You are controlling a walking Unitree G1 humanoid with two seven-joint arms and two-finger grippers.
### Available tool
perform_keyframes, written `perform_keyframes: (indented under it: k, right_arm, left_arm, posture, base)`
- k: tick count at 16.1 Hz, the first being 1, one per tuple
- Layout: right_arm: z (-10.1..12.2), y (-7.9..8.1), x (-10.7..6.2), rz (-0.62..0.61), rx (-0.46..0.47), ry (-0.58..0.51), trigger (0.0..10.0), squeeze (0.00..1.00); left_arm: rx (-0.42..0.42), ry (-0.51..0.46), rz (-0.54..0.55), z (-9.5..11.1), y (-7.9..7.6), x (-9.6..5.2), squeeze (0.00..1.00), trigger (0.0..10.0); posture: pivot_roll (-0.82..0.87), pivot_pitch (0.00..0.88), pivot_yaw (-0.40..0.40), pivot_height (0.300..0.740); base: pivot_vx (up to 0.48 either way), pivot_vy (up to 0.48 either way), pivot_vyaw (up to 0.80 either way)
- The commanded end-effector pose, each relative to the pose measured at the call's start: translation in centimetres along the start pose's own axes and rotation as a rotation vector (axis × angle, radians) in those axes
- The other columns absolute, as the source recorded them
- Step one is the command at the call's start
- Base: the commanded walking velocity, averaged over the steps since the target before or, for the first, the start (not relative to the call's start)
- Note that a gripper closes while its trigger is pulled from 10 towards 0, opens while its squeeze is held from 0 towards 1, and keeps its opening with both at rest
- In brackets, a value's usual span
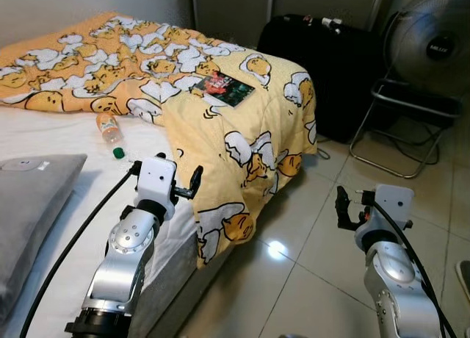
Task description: Clean up the room
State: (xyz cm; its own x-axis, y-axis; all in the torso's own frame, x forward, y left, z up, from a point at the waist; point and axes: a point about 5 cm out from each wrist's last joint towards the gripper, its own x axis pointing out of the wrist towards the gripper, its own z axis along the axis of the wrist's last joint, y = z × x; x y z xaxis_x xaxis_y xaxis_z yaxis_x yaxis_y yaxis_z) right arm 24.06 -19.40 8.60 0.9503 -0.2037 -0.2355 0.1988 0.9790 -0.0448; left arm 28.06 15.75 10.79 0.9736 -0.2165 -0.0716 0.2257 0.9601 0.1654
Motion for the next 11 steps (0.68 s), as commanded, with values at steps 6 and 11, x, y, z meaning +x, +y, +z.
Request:
perform_keyframes:
  k: [6, 11]
  right_arm:
    - [0.67, 0.11, 0.29, 0.009, -0.019, -0.034, 10.0, 0.00]
    - [0.59, 0.22, 0.26, 0.007, -0.004, -0.029, 10.0, 0.00]
  left_arm:
    - [-0.003, -0.008, 0.017, 0.29, 0.51, 0.32, 0.00, 10.0]
    - [0.000, -0.008, 0.012, 0.36, 0.58, 0.37, 0.00, 10.0]
  posture:
    - [-0.11, 0.000, 0.027, 0.740]
    - [-0.11, 0.000, 0.032, 0.740]
  base:
    - [0.341, 0.000, 0.00]
    - [0.377, 0.000, -0.62]
